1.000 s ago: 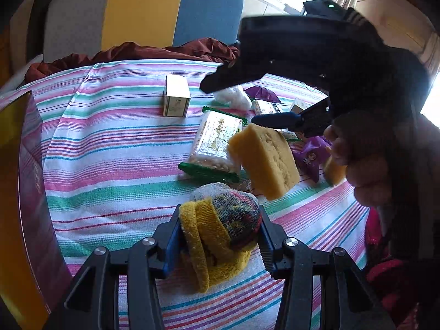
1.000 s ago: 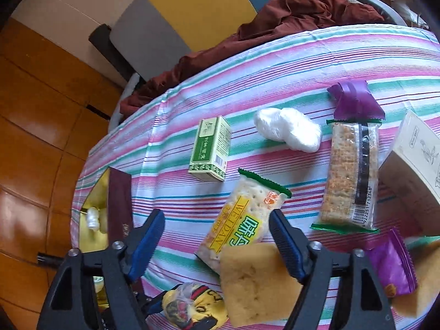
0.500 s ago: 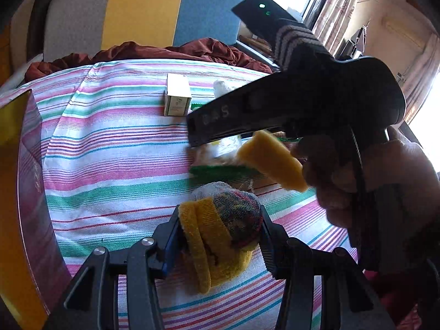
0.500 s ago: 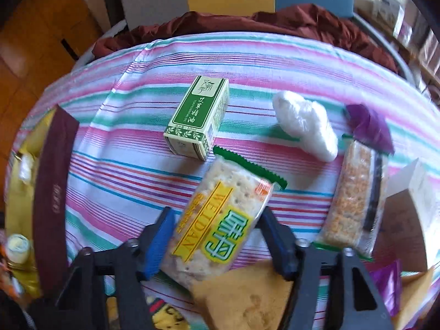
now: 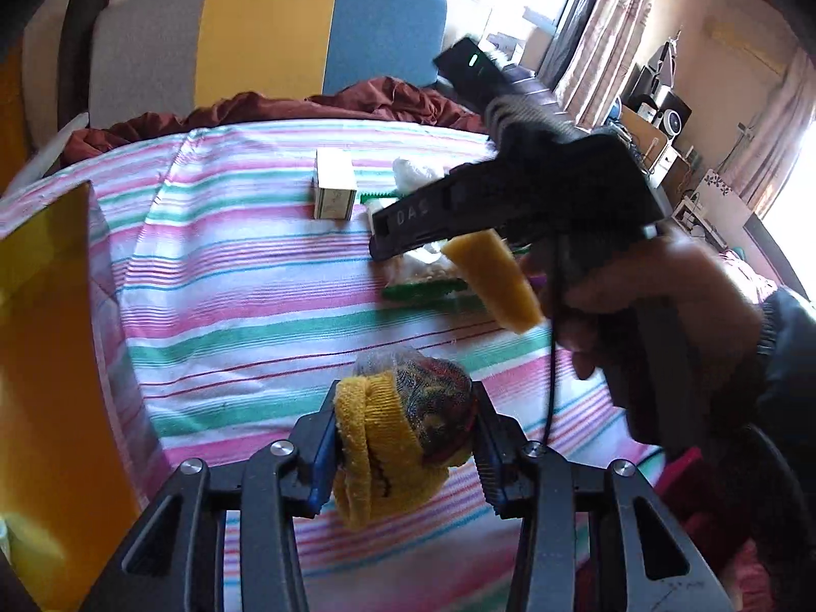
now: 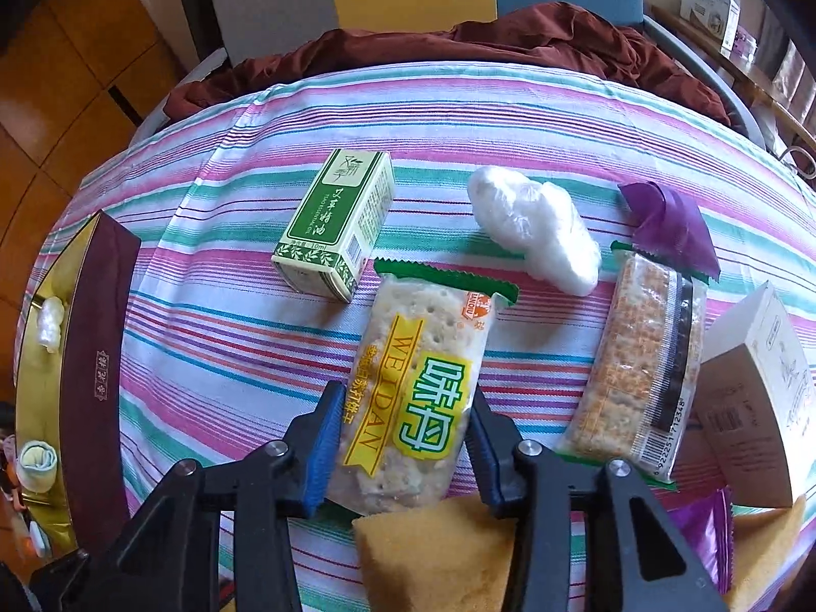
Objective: Organize objects
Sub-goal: 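Carry both items to the gold tray and open both grippers to release them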
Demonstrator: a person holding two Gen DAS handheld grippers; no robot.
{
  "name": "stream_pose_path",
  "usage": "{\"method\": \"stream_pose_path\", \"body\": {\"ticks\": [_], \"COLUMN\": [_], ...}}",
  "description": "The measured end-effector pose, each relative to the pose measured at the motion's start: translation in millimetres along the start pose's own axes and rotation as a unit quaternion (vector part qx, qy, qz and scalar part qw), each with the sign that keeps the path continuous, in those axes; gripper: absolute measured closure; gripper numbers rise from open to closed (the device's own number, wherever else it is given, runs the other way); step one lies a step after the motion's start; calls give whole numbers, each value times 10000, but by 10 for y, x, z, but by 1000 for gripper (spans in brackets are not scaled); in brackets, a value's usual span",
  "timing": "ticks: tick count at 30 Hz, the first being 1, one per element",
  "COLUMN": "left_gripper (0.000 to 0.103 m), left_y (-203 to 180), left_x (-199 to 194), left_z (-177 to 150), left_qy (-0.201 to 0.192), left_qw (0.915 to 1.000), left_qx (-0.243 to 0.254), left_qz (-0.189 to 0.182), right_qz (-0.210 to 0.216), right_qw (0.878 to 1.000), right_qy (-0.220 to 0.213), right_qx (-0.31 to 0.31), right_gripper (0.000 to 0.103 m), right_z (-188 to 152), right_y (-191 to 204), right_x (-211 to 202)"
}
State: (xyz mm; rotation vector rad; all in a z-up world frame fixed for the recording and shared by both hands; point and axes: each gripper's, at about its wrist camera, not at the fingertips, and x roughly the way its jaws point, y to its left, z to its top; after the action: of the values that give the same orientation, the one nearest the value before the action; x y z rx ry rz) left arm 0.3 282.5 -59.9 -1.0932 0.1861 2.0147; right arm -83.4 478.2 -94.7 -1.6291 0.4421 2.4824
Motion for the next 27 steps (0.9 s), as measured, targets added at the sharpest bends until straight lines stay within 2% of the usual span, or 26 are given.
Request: {"method": "stream_pose_path", "body": {"ticks": [9, 15, 19, 22, 27], "left_gripper": [57, 57, 57, 57, 57], "left_y": [123, 602, 1222, 1784, 2429], "left_x": [-675, -1041, -1293, -1497, -1520], "left_z": [108, 155, 85, -26, -236], "left_qy": [-520, -893, -983, -961, -575], "left_qw": [9985, 9928, 9827, 9698, 9550], "left_qx": [-144, -403, -911, -1494, -2019], "left_qz": [98, 696, 1278, 1669, 2098], "right_qz": [-73, -230, -354, -378, -418], "right_qw": [9998, 9989, 9980, 9978, 9975], "right_qy": [-139, -259, -298, -296, -299], "right_qx": [-139, -323, -420, -449, -494], "right_gripper": [56, 56, 56, 56, 56], "right_z": [-53, -98, -118, -119, -133], "right_y": [39, 85, 117, 138, 132], "right_x": [-16, -27, -37, -37, -67]}}
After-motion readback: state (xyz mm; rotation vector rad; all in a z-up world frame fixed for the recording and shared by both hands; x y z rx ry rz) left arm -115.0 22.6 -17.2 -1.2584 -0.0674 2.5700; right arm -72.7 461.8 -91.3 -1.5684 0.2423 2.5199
